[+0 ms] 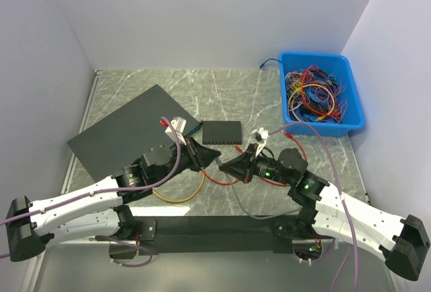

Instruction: Insert the plug into the switch port

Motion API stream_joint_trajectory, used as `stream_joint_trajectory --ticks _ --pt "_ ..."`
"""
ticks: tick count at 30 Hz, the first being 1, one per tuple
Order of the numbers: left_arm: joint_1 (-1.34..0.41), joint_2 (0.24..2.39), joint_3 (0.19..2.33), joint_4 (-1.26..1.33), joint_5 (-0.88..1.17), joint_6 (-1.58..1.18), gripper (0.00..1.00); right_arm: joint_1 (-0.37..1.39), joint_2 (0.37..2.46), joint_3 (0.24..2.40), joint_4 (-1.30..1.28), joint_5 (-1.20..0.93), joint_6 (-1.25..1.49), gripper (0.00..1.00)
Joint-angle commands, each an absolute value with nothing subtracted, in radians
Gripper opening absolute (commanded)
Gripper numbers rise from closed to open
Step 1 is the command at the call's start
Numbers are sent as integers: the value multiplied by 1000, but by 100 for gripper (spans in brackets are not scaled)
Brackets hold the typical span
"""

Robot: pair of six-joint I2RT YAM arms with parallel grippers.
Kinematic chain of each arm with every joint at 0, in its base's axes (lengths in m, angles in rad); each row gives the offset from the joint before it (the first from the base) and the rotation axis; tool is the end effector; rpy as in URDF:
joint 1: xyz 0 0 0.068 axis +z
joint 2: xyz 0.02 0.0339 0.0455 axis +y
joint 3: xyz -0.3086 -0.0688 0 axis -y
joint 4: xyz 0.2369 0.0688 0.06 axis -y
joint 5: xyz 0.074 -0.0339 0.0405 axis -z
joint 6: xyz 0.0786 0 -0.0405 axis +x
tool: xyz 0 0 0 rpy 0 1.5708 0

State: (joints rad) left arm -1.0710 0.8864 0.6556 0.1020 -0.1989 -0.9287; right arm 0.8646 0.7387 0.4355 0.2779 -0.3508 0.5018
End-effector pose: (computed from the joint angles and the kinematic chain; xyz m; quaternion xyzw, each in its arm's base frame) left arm 0.1186 -0.1848 0.3374 -0.0122 0.7502 -0.5124 0.4177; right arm 0.0986 0.1572 0.3041 -0.2470 0.6715 0.5308 0.4542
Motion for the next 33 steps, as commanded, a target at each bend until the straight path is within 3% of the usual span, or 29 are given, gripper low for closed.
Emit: stream_joint_trajectory --ticks 1,6,9,11,12,16,25,33 --pt "-1074 888 655 101 -183 -919 15 867 744 468 364 -304 508 0" --pt "-1074 893 660 97 -186 -917 0 870 739 471 367 -291 509 0" --pt "-1074 899 663 94 -187 -917 0 874 742 494 341 -267 496 1" --pt "-1074 900 666 83 -195 -919 0 877 744 524 290 -220 468 20" --pt "-1074 900 667 77 -199 -922 1 885 738 535 272 -203 456 35" --pt "-1074 896 676 55 -213 -927 0 894 706 580 196 -123 404 50" --pt "-1074 905 676 66 -202 -933 0 933 729 609 124 -101 373 44" --pt "-1074 913 690 55 -212 -933 0 1088 773 607 60 44 322 38"
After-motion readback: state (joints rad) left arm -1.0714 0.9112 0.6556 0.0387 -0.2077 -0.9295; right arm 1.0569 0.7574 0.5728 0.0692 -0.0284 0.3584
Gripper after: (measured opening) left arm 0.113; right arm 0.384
